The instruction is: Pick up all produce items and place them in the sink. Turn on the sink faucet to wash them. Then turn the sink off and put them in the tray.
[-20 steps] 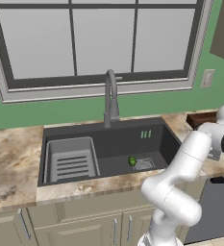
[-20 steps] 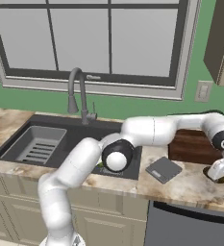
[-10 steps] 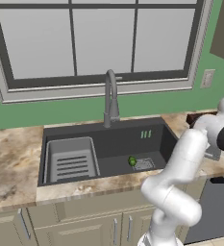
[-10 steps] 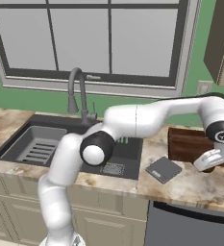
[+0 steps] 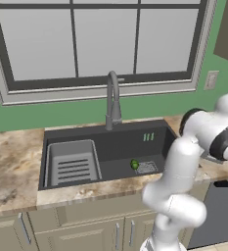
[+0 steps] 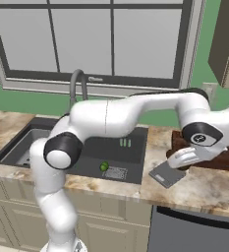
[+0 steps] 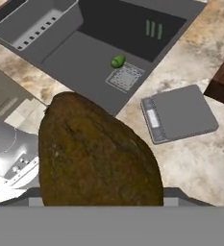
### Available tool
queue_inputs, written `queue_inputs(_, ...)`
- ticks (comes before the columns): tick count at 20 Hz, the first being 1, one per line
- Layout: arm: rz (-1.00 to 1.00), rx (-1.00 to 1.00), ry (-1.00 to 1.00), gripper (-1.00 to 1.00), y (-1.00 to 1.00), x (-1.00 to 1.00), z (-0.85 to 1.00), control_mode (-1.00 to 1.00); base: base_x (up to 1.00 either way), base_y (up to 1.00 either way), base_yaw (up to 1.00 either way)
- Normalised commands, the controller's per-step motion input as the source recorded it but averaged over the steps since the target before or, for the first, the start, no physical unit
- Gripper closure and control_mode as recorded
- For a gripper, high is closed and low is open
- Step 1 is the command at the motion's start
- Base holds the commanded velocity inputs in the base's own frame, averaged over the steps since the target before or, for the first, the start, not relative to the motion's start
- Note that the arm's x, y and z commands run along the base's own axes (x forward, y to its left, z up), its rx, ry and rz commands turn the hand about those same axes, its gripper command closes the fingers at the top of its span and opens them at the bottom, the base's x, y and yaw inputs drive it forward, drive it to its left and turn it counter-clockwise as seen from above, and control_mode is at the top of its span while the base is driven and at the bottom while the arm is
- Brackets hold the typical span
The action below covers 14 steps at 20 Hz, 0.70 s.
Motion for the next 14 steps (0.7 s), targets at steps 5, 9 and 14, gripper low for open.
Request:
queue_inputs(5,-0.01,0.00,0.00,1.00,1.00,0.12,0.30,-1.00,0.00,0.00,0.00)
queue_inputs(9,0.00,-0.02,0.05,1.00,1.00,0.23,0.19,-1.00,0.00,0.00,0.00)
queue_inputs(14,0.00,-0.02,0.15,1.00,1.00,0.45,0.04,-1.00,0.00,0.00,0.00)
